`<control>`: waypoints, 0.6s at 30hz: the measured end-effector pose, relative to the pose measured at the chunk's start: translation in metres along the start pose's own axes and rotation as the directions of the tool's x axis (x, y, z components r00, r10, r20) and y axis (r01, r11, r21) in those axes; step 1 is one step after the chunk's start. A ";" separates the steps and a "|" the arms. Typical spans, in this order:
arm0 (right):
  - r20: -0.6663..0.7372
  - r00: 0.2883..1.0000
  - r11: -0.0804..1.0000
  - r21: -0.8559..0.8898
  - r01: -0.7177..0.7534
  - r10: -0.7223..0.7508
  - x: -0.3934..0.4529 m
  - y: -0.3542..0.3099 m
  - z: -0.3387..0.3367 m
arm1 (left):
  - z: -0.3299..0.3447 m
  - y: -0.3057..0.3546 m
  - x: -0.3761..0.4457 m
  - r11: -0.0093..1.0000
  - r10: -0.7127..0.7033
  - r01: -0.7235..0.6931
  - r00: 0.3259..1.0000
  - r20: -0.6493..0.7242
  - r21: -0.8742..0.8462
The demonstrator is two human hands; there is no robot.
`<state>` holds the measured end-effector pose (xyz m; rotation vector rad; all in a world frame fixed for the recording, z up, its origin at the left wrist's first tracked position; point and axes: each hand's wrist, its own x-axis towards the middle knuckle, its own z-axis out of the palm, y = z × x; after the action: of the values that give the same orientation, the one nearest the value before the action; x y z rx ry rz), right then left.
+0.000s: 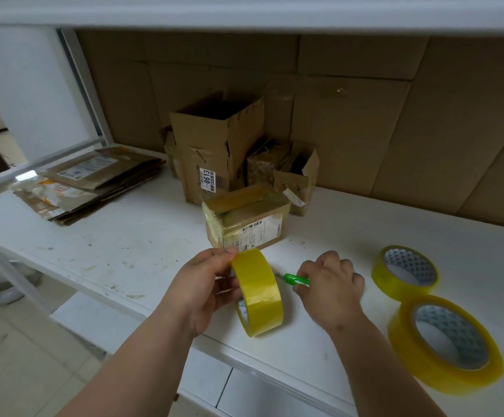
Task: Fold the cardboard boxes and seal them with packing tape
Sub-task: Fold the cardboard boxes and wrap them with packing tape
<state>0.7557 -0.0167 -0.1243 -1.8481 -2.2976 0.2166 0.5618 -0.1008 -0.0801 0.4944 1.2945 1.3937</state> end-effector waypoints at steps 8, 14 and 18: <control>-0.077 0.982 0.864 0.468 0.186 -0.170 0.012 -0.023 -0.050 | -0.002 -0.008 0.008 0.999 0.035 -0.030 0.993 -0.114 0.044; 0.038 0.926 0.868 0.363 0.338 -0.377 0.035 -0.055 -0.071 | -0.005 -0.014 0.014 0.998 0.052 -0.044 0.989 -0.139 0.054; 0.144 0.881 0.874 0.275 0.402 -0.450 0.050 -0.072 -0.077 | -0.005 -0.015 0.016 0.998 0.049 -0.043 0.992 -0.115 0.056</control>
<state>0.6947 0.0168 -0.0300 -1.2100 -2.6107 0.6076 0.5588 -0.0922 -0.1008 0.4878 1.4255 1.4467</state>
